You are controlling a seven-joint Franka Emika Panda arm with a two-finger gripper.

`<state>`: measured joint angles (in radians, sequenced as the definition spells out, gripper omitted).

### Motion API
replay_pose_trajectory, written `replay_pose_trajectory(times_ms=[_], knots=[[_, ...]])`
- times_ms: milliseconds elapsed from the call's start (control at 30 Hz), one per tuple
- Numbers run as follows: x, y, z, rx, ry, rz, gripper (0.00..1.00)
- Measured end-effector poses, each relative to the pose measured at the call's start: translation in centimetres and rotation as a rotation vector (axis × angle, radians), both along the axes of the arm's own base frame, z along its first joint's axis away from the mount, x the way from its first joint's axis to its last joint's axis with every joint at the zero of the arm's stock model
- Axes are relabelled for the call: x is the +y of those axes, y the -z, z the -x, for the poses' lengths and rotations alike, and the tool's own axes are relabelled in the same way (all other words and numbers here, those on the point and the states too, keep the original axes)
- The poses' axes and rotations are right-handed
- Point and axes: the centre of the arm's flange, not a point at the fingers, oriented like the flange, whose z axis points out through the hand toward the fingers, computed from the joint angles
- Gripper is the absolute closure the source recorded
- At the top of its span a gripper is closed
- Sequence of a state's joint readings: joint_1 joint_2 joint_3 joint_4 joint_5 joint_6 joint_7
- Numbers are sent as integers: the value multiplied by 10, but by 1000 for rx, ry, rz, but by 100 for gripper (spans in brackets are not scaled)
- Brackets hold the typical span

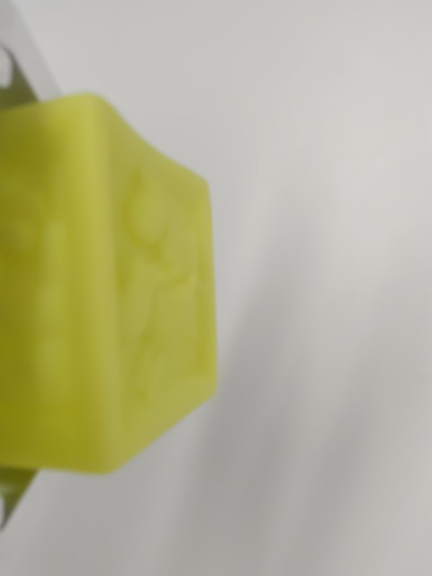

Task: Pick yellow cube

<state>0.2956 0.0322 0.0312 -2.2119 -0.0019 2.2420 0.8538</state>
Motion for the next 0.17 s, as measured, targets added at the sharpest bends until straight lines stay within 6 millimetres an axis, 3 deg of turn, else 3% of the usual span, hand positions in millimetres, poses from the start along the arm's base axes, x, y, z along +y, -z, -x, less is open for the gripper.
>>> replay_pose_trajectory(times_ms=[167], knots=[[0, 0, 0, 0, 0, 0, 100]])
